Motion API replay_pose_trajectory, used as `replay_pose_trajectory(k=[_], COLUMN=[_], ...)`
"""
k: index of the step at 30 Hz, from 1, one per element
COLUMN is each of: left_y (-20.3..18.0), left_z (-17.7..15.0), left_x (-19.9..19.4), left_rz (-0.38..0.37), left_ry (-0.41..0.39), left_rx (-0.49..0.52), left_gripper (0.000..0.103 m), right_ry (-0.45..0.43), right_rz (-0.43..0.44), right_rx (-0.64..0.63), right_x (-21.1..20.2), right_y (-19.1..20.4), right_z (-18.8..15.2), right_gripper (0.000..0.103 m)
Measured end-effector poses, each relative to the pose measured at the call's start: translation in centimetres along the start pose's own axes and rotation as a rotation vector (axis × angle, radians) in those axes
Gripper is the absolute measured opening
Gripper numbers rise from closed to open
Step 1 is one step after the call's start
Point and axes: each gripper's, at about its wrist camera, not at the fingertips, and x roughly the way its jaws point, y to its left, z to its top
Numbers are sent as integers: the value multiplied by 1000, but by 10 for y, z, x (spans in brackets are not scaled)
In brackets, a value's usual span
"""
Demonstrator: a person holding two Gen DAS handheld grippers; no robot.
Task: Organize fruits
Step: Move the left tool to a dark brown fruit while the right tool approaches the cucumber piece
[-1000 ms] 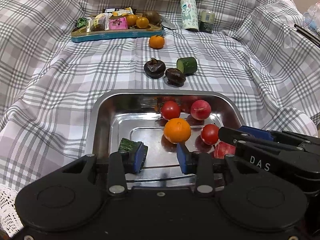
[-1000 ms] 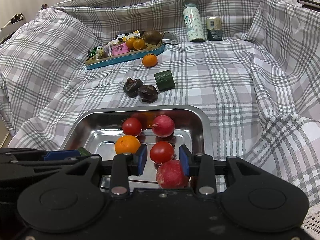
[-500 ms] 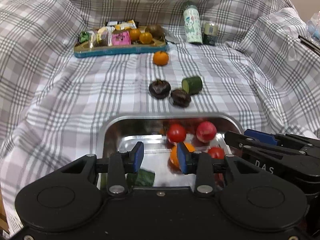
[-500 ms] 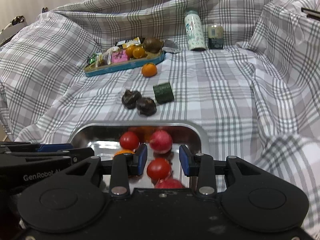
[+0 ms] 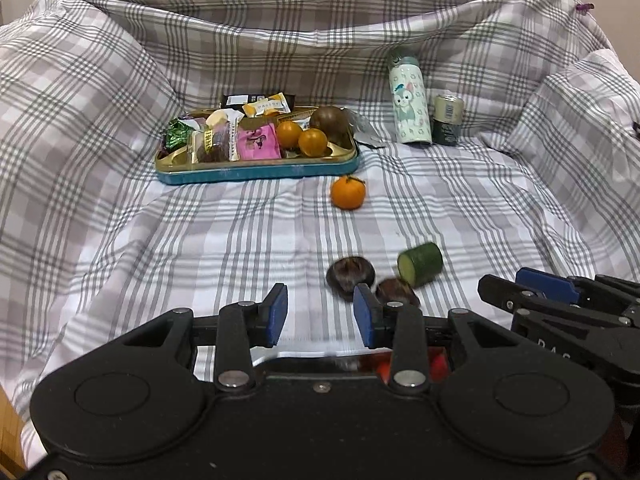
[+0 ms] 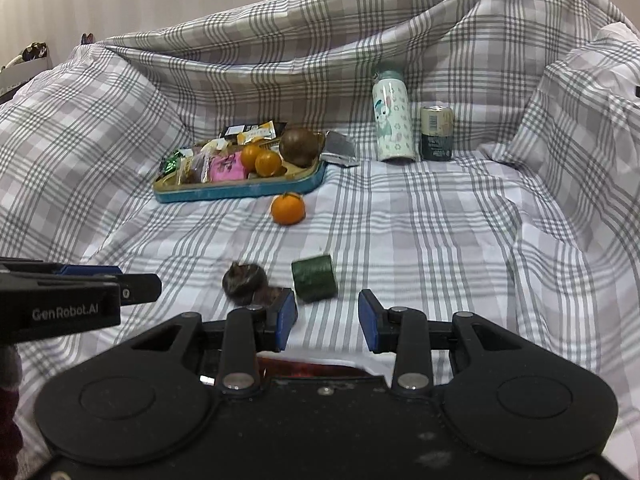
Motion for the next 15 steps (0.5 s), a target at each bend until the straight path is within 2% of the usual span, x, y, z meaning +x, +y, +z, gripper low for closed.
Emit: replay_pose_trajectory(k=[6, 15], left_y=[3, 5], left_z=[12, 12], left_x=[23, 47], left_rz=[1, -7], left_ry=[19, 63], left_rx=[-8, 3], left_gripper=[45, 45], right_ry=[8, 39], right_rz=[5, -10], right_rx=[-10, -42], right_x=[21, 55], right_y=[7, 14], right_z=[7, 11], right_gripper=[38, 38])
